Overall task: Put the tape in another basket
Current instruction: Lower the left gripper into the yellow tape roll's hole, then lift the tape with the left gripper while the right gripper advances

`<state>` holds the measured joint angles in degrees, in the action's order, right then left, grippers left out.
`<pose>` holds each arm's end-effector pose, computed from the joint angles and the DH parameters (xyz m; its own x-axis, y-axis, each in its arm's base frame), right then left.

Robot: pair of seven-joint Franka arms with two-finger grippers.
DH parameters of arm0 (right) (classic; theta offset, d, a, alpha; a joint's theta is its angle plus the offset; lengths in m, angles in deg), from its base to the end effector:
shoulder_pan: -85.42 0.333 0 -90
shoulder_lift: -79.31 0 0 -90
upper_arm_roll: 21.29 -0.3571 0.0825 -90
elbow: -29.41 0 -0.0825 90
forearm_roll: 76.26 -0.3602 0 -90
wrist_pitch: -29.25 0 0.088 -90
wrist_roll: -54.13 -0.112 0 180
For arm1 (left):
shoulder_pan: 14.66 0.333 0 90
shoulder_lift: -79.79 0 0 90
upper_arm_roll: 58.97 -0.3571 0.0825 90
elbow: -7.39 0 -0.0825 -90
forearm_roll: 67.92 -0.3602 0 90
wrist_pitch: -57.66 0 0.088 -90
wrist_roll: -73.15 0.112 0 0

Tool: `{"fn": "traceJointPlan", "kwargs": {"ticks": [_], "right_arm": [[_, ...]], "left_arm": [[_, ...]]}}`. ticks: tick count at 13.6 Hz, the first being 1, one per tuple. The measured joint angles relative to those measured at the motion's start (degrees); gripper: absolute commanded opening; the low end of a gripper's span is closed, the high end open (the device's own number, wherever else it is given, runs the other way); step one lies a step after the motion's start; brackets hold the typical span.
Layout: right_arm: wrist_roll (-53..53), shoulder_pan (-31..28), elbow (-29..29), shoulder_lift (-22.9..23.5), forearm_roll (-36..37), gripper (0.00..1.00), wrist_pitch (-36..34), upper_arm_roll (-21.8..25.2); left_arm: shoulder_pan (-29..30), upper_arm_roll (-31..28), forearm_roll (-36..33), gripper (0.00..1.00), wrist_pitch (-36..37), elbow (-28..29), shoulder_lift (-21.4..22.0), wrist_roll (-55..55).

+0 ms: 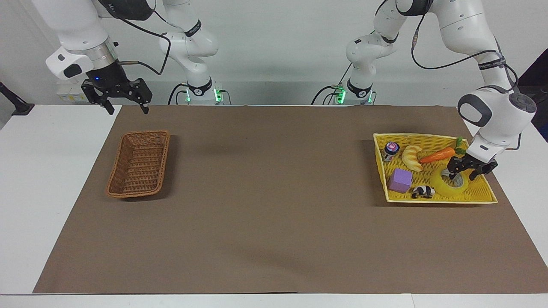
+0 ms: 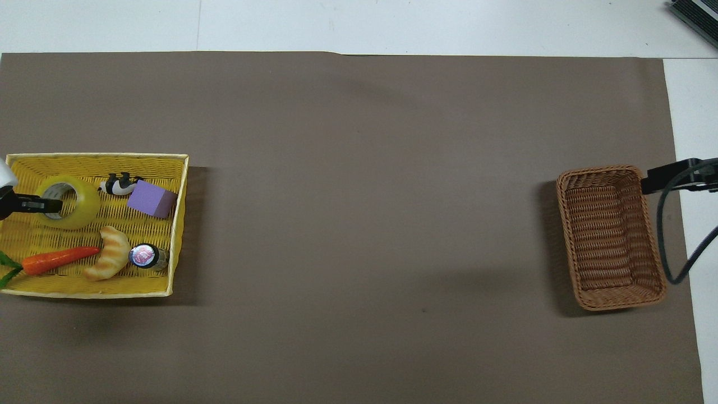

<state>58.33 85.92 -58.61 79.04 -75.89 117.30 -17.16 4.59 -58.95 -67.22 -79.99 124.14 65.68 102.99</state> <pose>0.5250 -0.0342 0.6755 0.9999 0.0097 0.0048 0.0097 -0.9999 0.0065 0.5610 0.1956 0.3852 0.9783 -0.1774 0.1072 -0.1728 -0.9837 -0.0507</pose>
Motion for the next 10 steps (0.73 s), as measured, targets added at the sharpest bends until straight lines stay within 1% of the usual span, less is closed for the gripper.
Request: {"fn": "traceJointPlan", "kwargs": {"ticks": [1, 4, 5, 6, 10], "right_arm": [[0.0, -0.02, 0.0, 0.0, 0.0, 1.0, 0.03, 0.0], [0.0, -0.02, 0.0, 0.0, 0.0, 1.0, 0.04, -0.01], [0.0, -0.02, 0.0, 0.0, 0.0, 1.0, 0.04, -0.01], [0.0, -0.01, 0.0, 0.0, 0.0, 1.0, 0.04, -0.02], [0.0, 0.02, 0.0, -0.01, 0.0, 1.0, 0.04, -0.06]], "left_arm": [[0.06, -0.03, 0.0, 0.44, 0.0, 0.28, 0.0, 0.0], [0.42, -0.04, 0.0, 0.09, -0.02, 0.4, 0.02, 0.01], [0.56, -0.02, 0.0, 0.01, -0.11, 0.38, 0.04, 0.01], [0.6, 0.01, 0.0, 0.0, -0.15, 0.36, 0.15, 0.15], [0.6, 0.2, 0.0, 0.0, -0.21, -0.91, 0.84, 1.18]]}}
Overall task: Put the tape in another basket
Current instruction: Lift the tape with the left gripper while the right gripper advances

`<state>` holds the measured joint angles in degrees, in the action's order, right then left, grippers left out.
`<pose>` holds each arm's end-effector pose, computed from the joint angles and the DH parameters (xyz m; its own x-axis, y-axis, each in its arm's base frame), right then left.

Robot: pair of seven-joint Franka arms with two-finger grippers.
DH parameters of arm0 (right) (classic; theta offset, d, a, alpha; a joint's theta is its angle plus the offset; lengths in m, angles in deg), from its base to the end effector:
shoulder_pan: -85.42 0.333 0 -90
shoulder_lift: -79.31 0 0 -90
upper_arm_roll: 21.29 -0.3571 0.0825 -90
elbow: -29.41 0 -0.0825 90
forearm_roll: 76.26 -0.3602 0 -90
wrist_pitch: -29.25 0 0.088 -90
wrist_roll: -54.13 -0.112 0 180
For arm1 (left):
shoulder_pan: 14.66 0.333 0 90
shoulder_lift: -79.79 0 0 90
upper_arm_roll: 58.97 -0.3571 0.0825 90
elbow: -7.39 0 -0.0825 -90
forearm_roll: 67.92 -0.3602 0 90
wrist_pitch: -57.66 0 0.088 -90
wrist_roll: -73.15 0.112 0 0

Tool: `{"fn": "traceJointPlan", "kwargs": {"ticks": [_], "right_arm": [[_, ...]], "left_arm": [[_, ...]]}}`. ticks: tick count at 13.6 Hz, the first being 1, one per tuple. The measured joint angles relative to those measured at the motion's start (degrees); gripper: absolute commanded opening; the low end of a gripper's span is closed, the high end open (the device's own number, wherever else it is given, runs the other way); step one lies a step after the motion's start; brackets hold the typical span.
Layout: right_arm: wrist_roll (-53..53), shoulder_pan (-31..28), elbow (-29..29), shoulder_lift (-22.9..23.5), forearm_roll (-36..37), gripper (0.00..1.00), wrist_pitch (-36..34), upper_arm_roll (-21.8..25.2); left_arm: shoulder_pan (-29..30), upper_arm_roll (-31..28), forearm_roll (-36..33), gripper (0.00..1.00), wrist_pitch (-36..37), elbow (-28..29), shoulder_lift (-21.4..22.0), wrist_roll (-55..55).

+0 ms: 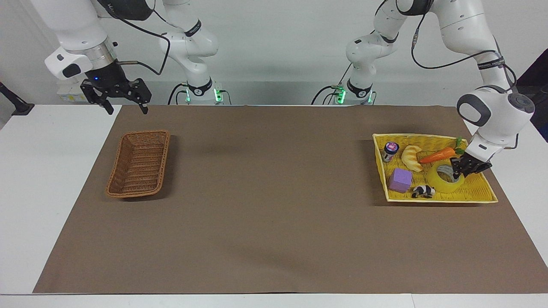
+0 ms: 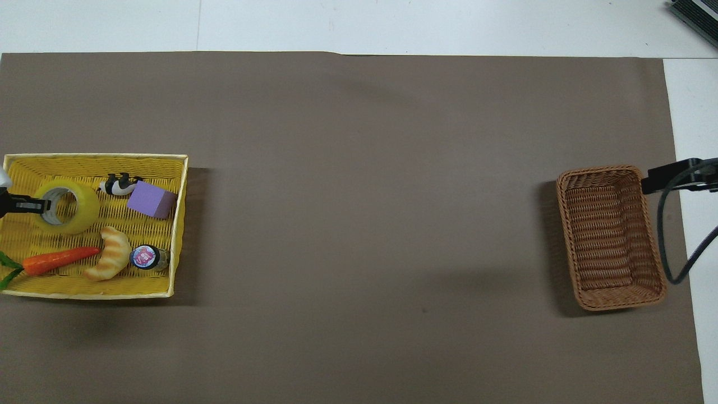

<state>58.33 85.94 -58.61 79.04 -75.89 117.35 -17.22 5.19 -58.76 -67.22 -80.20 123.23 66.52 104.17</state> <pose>0.5251 -0.0334 0.6756 0.9999 0.0111 0.0056 0.0111 -0.9999 0.0065 0.5630 0.2009 0.4011 0.9720 -0.1918 0.1356 -0.1838 -0.9805 -0.0695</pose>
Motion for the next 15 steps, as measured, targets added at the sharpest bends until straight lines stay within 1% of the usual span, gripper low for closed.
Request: {"fn": "traceJointPlan", "kwargs": {"ticks": [2, 6, 8, 10, 13, 15], "right_arm": [[0.0, 0.16, -0.01, -0.01, 0.0, 1.0, -0.06, -0.16], [0.0, -0.03, -0.15, -0.04, 0.0, 1.0, -0.23, -0.22], [0.0, -0.02, -0.26, -0.11, 0.0, 1.0, -0.24, -0.24], [0.0, 0.22, -0.65, -0.24, -0.9, 1.0, -0.25, -0.37], [1.75, 0.74, -2.64, -0.55, -5.45, 1.0, -0.01, -0.6], [2.95, 1.22, -4.97, -0.56, -9.97, 1.0, 1.67, -0.73]], "left_arm": [[-0.02, 0.37, 0.0, 0.0, 0.99, -0.69, 1.79, 0.15], [-1.29, 1.56, 0.01, 0.0, 11.29, -0.81, 8.77, -0.08], [-4.38, 1.81, 0.02, 0.0, 15.64, -0.55, 11.61, -2.58], [-7.79, 1.97, 0.03, 0.0, 17.63, 0.12, 12.91, -5.66], [-15.32, 2.09, 0.07, 0.0, 17.96, 2.96, 13.85, -15.04], [-21.05, 2.26, 0.13, 0.0, 17.95, 4.41, 14.52, -22.53]]}}
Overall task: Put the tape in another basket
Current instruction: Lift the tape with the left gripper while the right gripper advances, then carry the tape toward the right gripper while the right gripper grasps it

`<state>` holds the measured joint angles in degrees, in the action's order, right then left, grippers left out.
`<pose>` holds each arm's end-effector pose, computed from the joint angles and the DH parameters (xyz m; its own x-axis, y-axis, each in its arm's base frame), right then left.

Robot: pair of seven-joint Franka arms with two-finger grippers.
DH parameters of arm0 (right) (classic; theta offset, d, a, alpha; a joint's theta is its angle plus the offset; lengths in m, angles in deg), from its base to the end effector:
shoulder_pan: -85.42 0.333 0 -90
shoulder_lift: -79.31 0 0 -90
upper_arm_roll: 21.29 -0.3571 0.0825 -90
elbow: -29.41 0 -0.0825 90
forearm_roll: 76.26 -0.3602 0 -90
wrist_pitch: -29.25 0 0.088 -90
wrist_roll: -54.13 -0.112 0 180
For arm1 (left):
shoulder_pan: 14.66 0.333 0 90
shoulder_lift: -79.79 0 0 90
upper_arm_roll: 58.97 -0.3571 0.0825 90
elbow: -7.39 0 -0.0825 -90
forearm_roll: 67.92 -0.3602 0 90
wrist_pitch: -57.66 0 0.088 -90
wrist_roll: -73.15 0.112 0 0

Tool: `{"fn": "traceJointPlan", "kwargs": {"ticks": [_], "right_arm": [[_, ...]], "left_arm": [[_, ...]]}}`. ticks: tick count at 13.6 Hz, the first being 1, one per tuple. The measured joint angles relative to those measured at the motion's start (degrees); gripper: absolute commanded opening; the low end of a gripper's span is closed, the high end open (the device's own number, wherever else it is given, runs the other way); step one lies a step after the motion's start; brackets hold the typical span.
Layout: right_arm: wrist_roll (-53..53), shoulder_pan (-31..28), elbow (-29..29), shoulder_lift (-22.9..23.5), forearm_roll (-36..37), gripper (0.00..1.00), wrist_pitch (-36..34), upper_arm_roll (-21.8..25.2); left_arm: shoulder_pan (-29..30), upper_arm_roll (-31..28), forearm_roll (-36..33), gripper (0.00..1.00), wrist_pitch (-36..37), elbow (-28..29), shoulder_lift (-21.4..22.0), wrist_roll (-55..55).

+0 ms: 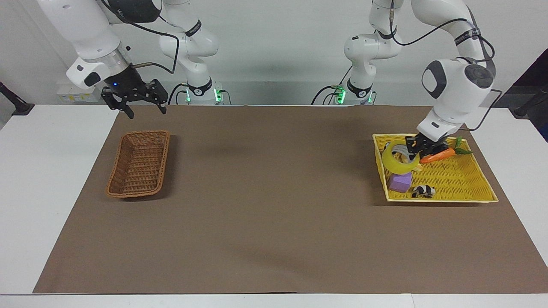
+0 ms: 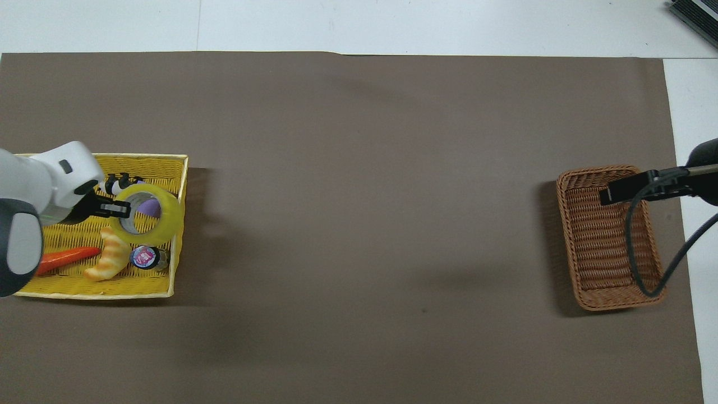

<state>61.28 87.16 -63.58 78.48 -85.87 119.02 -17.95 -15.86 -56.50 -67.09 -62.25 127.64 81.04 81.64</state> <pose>0.5240 0.0039 0.6461 0.9952 0.0957 -0.0205 0.0908 -0.9810 -0.1715 0.5184 -0.0342 0.4787 0.9789 -0.2036 0.0174 -0.2037 -0.9790 0.0093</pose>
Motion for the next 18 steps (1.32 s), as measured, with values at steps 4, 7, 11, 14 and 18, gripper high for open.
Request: {"fn": "traceJointPlan", "kwargs": {"ticks": [4, 7, 11, 14, 18], "right_arm": [[0.16, 1.88, -7.82, 0.51, -10.02, 1.0, 8.95, -0.26], [0.44, 3.61, -11.91, 1.5, -17.49, 1.0, 14.4, -0.36], [0.62, 6.57, -14.47, 2.57, -25.77, 1.0, 19.72, -0.4], [2.01, 9.7, -15.01, 5.74, -32.5, 1.0, 24.75, -0.43], [5.62, 12.76, -15.34, 10.31, -39.67, 1.0, 29.49, -0.47]], "left_arm": [[-9.47, 0.13, 6.95, 0.0, 0.0, 1.0, 1.07, -8.6], [-16.76, 0.12, 9.54, 0.0, -0.64, 1.26, 1.12, -16.9], [-24.14, 0.15, 15.35, 0.0, -2.8, 1.72, 0.83, -24.44], [-27.1, 0.05, 21.25, 0.0, -6.41, 1.91, 0.32, -26.52], [-32.55, 0.08, 22.34, 0.0, -15.87, 1.85, -2.03, -36.88]]}}
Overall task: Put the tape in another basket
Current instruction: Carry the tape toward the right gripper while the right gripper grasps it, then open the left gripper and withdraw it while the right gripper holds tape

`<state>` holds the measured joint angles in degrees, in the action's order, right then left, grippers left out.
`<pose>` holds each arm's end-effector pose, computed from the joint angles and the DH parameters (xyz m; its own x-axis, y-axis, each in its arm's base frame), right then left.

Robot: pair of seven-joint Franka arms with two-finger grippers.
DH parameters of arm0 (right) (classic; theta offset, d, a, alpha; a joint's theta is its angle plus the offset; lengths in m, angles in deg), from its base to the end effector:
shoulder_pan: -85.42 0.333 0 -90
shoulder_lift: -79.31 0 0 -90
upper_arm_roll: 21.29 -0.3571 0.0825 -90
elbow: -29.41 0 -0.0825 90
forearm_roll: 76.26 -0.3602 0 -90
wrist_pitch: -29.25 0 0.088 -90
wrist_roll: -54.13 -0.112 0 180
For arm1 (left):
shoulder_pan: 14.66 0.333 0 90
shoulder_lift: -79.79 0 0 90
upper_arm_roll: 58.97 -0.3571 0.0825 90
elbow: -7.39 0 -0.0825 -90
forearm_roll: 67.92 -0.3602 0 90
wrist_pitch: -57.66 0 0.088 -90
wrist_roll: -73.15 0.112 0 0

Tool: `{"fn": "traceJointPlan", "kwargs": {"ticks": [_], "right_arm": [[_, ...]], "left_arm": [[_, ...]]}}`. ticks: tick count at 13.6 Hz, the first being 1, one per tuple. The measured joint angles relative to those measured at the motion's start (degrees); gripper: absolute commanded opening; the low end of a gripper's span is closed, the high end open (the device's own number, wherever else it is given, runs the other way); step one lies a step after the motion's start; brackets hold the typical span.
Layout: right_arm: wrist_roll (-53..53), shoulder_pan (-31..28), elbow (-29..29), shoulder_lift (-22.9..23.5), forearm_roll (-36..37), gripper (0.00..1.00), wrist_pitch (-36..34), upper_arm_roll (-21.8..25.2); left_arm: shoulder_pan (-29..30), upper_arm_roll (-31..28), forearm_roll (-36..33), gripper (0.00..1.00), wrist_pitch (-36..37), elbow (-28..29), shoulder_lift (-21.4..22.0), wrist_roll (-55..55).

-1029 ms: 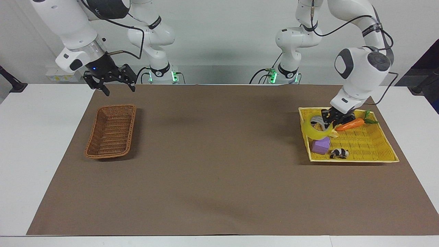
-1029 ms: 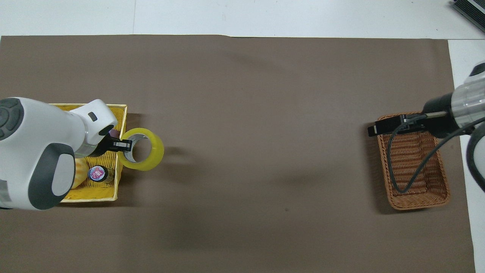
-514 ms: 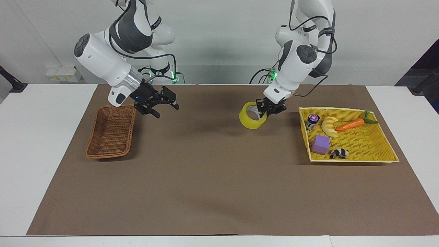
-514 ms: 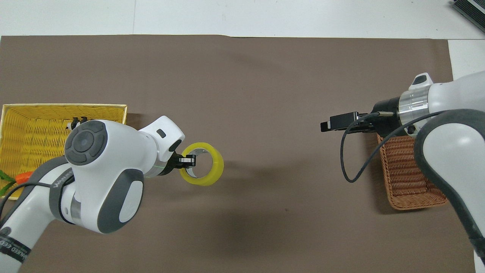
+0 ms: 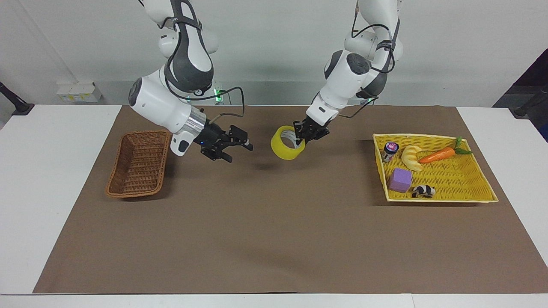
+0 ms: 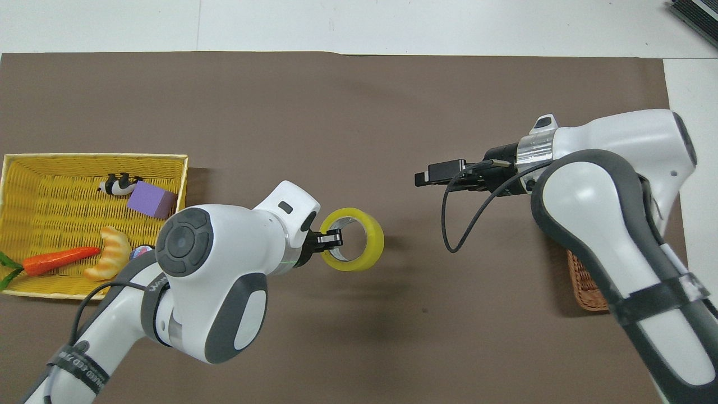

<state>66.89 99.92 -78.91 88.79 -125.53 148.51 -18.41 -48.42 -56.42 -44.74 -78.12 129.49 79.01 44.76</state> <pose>0.5760 0.1625 0.4835 0.9995 -0.0152 0.0284 0.0079 -0.7374 -0.6754 0.4366 -0.3281 0.4742 0.9927 0.1209 -0.0039 0.1136 -0.9203 0.3743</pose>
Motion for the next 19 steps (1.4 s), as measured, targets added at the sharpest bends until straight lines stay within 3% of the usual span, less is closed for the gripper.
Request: {"fn": "traceJointPlan", "kwargs": {"ticks": [5, 11, 12, 13, 16, 19], "right_arm": [[6.16, 1.17, -5.54, -0.8, -12.36, 1.0, 3.42, 0.02], [7.44, 3.05, -7.21, -1.84, -14.42, 1.0, 3.57, 0.0], [7.53, 3.32, -7.36, -2.01, -14.42, 0.84, 3.58, -0.01], [7.81, 3.64, -7.42, -2.11, -14.43, 0.48, 3.58, -0.01], [8.08, 3.93, -7.48, -2.15, -14.43, 0.01, 3.57, 0.02], [8.68, 3.87, -7.47, -2.12, -14.56, 0.0, 3.8, 0.12]], "left_arm": [[-1.94, -0.07, 0.23, 0.0, -3.81, -3.73, -2.63, -7.37], [-2.26, -0.15, 0.32, 0.0, -5.21, -7.55, -5.1, -11.09], [-2.26, -0.18, 0.32, 0.0, -5.22, -8.29, -5.65, -11.5], [-2.26, -0.21, 0.32, 0.0, -5.23, -8.73, -6.05, -11.69], [-2.26, -0.27, 0.32, 0.0, -5.25, -9.22, -6.38, -11.81], [-2.3, -0.03, 0.33, 0.0, -5.22, -10.52, -6.82, -11.83]]}}
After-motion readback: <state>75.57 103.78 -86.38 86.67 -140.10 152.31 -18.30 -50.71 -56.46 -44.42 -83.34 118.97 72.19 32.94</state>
